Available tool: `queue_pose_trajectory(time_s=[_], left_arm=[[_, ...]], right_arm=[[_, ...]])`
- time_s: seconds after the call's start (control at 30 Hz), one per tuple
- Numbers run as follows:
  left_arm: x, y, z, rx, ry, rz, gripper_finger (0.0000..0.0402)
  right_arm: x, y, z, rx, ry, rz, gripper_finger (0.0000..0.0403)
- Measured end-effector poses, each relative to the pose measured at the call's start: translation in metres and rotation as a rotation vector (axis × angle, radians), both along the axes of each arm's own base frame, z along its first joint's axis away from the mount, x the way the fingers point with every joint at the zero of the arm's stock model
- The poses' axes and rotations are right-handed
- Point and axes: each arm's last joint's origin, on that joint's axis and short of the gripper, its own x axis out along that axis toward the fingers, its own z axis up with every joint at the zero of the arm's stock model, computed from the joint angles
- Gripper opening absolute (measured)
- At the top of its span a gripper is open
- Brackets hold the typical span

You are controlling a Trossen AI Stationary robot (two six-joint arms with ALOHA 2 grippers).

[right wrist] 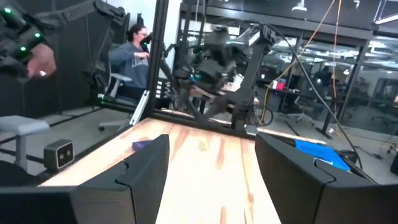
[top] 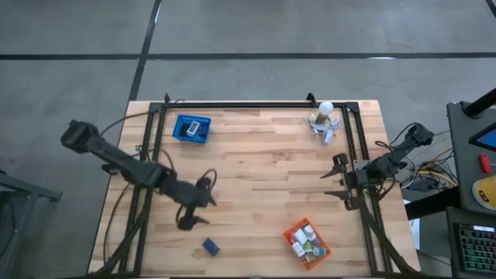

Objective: Pick & Place Office items
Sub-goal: Put the dark blue digital clock into the blue bin

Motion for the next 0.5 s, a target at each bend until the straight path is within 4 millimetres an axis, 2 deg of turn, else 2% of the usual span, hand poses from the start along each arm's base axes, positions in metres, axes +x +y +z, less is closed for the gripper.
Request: queue_pose_trajectory(time_s=[0.1, 0.2, 0.5], left_arm=[[-0.005, -0.022, 0.008, 0.0, 0.051, -0.058, 0.0337], [-0.004, -0.041, 0.005, 0.027, 0.11, -0.106, 0.0337], [0.026, -0.084, -0.036, 0.225, 0.449, -0.245, 0.0337]], right_arm=[[0.0, 0.0, 0.0, -0.002, 0.003, 0.0, 0.0232], [0.0, 0.0, -0.001, -0.008, 0.011, 0.0, 0.0231], [0.0, 0.0, -0.001, -0.028, 0.006, 0.014, 0.022]])
